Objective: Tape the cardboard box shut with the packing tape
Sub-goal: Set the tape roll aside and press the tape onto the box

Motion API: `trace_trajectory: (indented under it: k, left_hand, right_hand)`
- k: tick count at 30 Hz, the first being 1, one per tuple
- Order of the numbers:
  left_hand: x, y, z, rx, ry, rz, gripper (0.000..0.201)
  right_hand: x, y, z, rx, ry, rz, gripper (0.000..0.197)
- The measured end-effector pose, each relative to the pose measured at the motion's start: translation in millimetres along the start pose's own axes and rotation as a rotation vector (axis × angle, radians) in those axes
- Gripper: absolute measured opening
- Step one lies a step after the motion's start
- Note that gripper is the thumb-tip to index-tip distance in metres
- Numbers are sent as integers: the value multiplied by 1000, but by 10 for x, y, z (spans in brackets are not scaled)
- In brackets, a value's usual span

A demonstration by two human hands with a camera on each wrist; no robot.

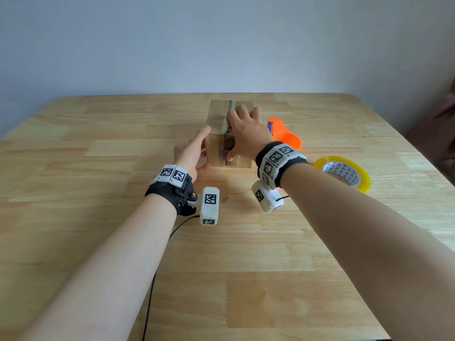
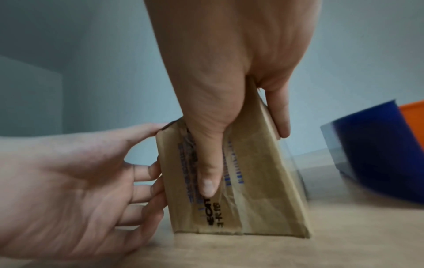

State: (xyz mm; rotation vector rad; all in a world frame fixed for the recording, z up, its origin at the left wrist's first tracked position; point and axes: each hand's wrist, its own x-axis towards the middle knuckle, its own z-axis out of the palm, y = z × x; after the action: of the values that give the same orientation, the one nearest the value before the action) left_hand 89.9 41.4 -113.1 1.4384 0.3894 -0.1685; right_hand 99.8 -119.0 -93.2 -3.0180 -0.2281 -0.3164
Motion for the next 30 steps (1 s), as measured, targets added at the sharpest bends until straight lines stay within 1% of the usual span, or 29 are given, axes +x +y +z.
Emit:
trace_trajectory:
  k: [2, 4, 7, 10, 13, 15, 17, 20, 23, 24, 25, 28, 30]
  left_hand:
    - [9, -5, -13, -1, -3, 1, 64]
    - [19, -8, -20, -2, -15, -3, 66]
    - [26, -12, -21, -4, -16, -2, 63]
    - [35, -21, -10, -6, -18, -8, 59]
    - [50, -28, -4, -11, -24, -14, 62]
    - [54, -35, 1, -13, -27, -11, 64]
    - [51, -52, 7, -17, -25, -5, 64]
    - [27, -61, 12, -34, -28, 3, 61]
    - [-15, -43, 29, -51, -10, -5, 58]
    - [-25, -33, 33, -53, -1, -5, 58]
    - [-42, -26, 43, -53, 12, -4, 61]
    - [-106, -56, 99, -11, 70, -20, 64]
    - [-195, -104, 156, 6, 88, -35, 60]
  right_hand:
    - [-14, 91, -6, 74, -13, -43, 90]
    - [-37, 218, -3, 198, -29, -86, 78]
    - [-62, 345, 7, 322, -47, -119, 68]
    - [-69, 392, -3, 438, -26, -112, 56]
    - [-37, 447, -1, 513, -25, -73, 39]
    - [-28, 455, 4, 611, -8, -63, 37]
    - [-56, 453, 2, 697, -4, -45, 40]
    - [-110, 421, -19, 689, 5, -55, 39]
    - [-193, 408, -126, 628, -61, -80, 43]
    - [-229, 421, -169, 610, -55, -72, 44]
    - [-275, 448, -204, 591, -12, -55, 43]
    - [-464, 593, -231, 471, 154, 42, 27]
    - [-606, 733, -235, 400, 168, 184, 23]
